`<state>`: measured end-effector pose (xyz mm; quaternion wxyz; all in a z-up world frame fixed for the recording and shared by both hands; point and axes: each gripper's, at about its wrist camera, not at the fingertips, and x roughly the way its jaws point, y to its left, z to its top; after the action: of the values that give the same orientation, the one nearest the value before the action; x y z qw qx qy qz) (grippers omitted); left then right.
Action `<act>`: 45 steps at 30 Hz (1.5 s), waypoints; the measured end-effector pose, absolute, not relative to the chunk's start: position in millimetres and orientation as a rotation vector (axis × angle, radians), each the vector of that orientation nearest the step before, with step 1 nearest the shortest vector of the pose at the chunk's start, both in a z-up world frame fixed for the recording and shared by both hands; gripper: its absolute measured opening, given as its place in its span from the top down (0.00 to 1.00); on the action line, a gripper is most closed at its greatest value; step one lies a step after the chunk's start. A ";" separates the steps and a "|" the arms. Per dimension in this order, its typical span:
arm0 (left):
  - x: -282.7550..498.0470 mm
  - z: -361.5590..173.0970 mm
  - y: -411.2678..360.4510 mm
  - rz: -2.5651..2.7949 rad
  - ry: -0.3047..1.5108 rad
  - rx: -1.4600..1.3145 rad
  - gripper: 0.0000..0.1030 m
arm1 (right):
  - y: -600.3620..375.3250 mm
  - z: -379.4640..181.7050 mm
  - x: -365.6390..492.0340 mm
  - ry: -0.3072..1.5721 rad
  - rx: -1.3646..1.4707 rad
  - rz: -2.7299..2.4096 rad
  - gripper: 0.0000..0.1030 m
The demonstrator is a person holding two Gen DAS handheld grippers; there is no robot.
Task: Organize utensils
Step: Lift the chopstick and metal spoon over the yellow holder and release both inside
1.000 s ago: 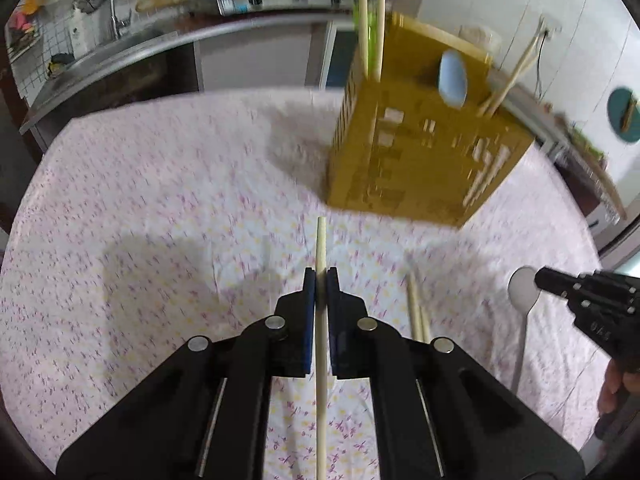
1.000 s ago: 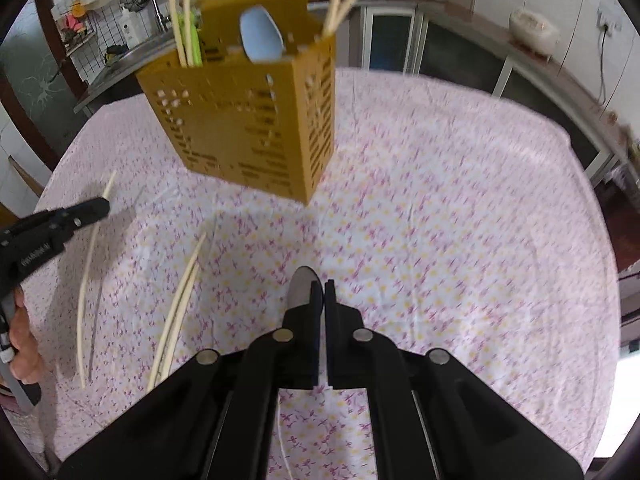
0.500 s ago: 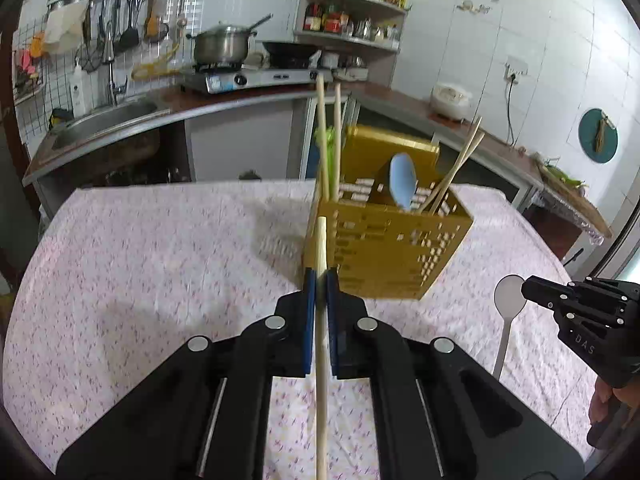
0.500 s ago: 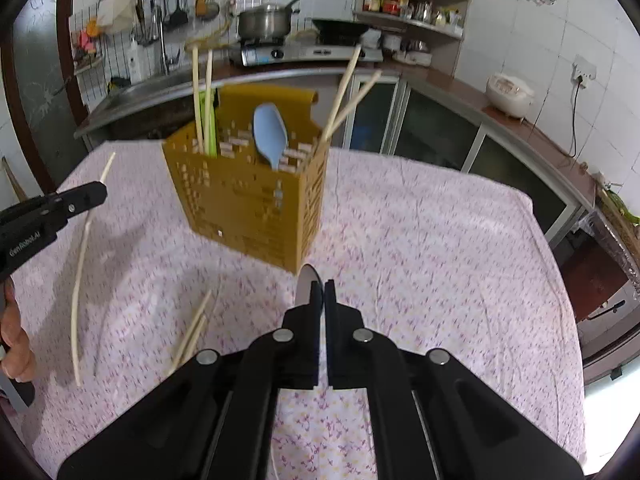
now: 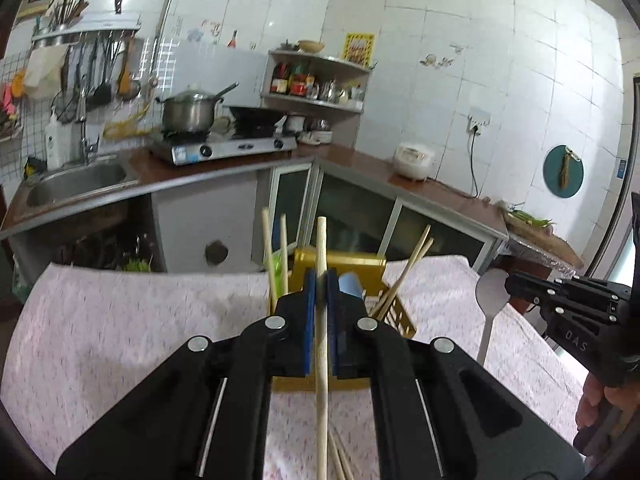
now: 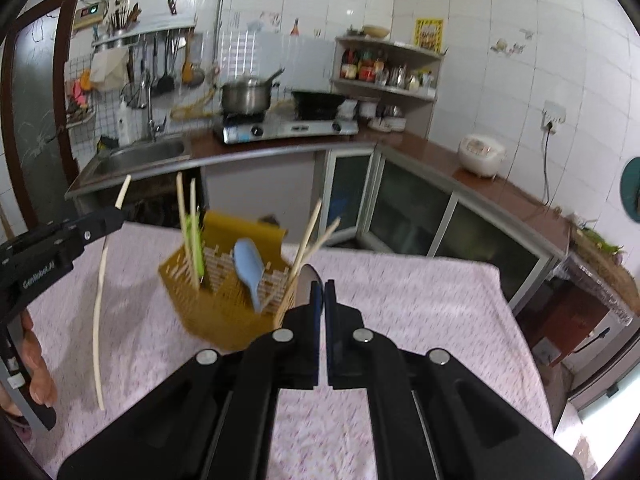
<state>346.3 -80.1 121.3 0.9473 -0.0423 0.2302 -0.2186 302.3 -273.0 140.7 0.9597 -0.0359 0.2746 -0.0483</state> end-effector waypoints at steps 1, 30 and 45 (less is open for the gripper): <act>348.7 125.5 -81.2 -0.443 0.454 -0.086 0.96 | -273.0 144.6 304.1 0.545 -0.069 -0.102 0.98; 433.6 170.2 -103.5 -0.418 0.114 -0.130 0.96 | -273.3 174.5 375.0 0.321 -0.093 -0.181 0.98; 462.9 106.2 -108.6 -0.406 0.202 -0.079 0.96 | -260.3 126.6 382.4 0.317 -0.132 -0.127 0.98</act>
<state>462.9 -108.6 106.2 0.9736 -0.0392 0.1003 -0.2012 382.4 -260.3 126.6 0.9833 -0.0655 0.1575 -0.0632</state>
